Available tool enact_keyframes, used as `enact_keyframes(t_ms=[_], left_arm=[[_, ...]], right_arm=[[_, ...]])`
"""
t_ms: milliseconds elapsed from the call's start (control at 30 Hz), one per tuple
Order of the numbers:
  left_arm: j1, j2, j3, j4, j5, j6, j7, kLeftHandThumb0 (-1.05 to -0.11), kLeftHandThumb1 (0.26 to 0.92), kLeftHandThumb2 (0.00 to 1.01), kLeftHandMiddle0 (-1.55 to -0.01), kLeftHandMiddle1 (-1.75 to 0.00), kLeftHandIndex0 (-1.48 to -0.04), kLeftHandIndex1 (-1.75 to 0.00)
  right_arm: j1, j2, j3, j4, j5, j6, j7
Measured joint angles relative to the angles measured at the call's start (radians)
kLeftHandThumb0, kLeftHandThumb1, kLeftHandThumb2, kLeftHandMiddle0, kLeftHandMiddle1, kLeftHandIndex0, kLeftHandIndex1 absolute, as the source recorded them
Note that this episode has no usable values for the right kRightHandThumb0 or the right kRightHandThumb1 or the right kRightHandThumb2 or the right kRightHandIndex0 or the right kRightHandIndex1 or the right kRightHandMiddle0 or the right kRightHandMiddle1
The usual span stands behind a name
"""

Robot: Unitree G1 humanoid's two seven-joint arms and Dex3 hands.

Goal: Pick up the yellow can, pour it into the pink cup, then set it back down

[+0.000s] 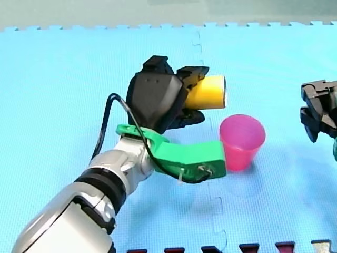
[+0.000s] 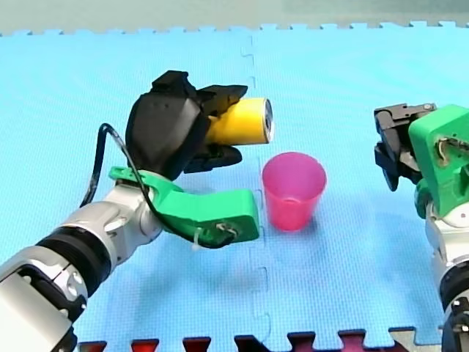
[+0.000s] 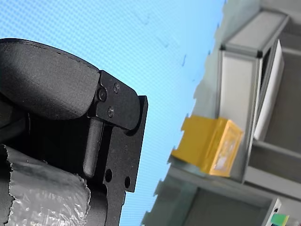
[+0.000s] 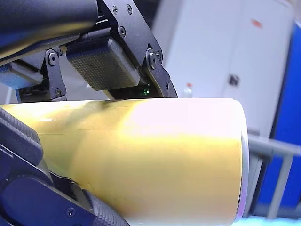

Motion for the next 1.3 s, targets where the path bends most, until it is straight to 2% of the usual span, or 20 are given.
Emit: enact_keyframes(t_ms=[133,267,367,500,667,767,933,1100,1300], left_arm=[[0.005,-0.003,0.022,0.005,-0.014,-0.011,0.006,-0.425,0.827,0.00,-1.00,-0.96,-1.21,0.00],[0.010,-0.001,0.030,0.008,-0.014,-0.013,0.007,-0.420,0.816,0.00,-1.10,-0.72,-1.20,0.00],[0.015,0.002,0.037,0.010,-0.015,-0.016,0.007,-0.423,0.783,0.00,-1.15,-0.55,-1.19,0.00],[0.023,0.000,0.062,0.011,-0.038,-0.028,0.003,-0.429,0.778,0.00,-1.18,-0.49,-1.18,0.00],[0.039,-0.024,0.151,0.010,-0.139,-0.076,-0.005,-0.433,0.773,0.00,-1.20,-0.47,-1.22,-0.01],[0.063,-0.036,0.221,0.010,-0.215,-0.118,-0.031,-0.437,0.769,0.00,-1.24,-0.30,-1.22,0.00],[0.119,-0.026,0.296,0.009,-0.284,-0.189,-0.088,-0.440,0.770,0.00,-1.29,-0.17,-1.22,0.00],[0.156,-0.010,0.322,0.002,-0.294,-0.226,-0.108,-0.436,0.768,0.00,-1.28,-0.12,-1.21,0.00],[0.185,-0.025,0.427,-0.007,-0.423,-0.318,-0.254,-0.408,0.785,0.01,-1.29,-0.08,-1.20,0.00]], right_arm=[[0.000,-0.002,-0.002,0.000,0.002,0.000,0.005],[0.000,-0.004,-0.005,0.000,0.006,0.001,0.011],[0.000,-0.005,-0.006,0.000,0.007,0.001,0.015],[0.000,-0.006,-0.008,0.000,0.008,-0.001,0.019],[0.000,-0.008,-0.010,0.000,0.010,-0.004,0.025],[0.000,-0.008,-0.011,0.000,0.012,-0.005,0.028],[0.000,-0.013,-0.005,0.000,0.004,-0.009,0.015],[0.000,-0.015,0.000,0.000,-0.003,-0.010,0.006],[0.000,-0.016,-0.001,0.001,-0.003,-0.010,0.009]])
